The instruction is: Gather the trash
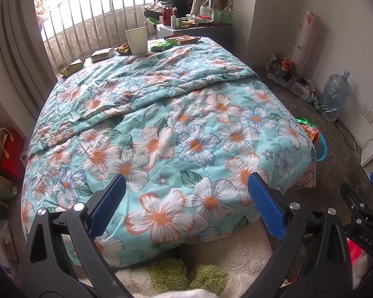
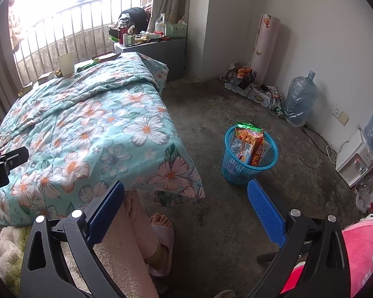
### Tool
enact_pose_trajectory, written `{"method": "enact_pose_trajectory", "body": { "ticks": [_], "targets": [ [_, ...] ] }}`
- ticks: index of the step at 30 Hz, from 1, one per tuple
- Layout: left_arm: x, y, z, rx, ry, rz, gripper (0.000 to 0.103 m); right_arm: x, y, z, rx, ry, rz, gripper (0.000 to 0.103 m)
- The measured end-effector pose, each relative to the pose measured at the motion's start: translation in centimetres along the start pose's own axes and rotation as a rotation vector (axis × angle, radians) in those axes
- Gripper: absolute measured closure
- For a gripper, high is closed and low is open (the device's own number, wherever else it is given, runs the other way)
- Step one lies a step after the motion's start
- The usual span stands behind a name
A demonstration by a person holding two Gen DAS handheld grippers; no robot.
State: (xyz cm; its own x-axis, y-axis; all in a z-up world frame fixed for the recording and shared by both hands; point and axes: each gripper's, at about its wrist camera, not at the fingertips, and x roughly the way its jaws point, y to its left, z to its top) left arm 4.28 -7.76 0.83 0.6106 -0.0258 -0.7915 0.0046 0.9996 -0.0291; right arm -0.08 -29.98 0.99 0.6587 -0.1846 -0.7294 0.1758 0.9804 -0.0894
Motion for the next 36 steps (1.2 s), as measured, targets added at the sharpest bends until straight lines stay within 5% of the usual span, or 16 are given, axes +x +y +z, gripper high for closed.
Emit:
{"method": "enact_pose_trajectory", "body": {
  "ticks": [36],
  "targets": [
    [-0.06, -0.18, 0.06, 0.006, -0.002, 0.003, 0.009, -0.13, 0.21, 0.07, 0.000, -0.002, 0.003, 0.007]
  ]
}}
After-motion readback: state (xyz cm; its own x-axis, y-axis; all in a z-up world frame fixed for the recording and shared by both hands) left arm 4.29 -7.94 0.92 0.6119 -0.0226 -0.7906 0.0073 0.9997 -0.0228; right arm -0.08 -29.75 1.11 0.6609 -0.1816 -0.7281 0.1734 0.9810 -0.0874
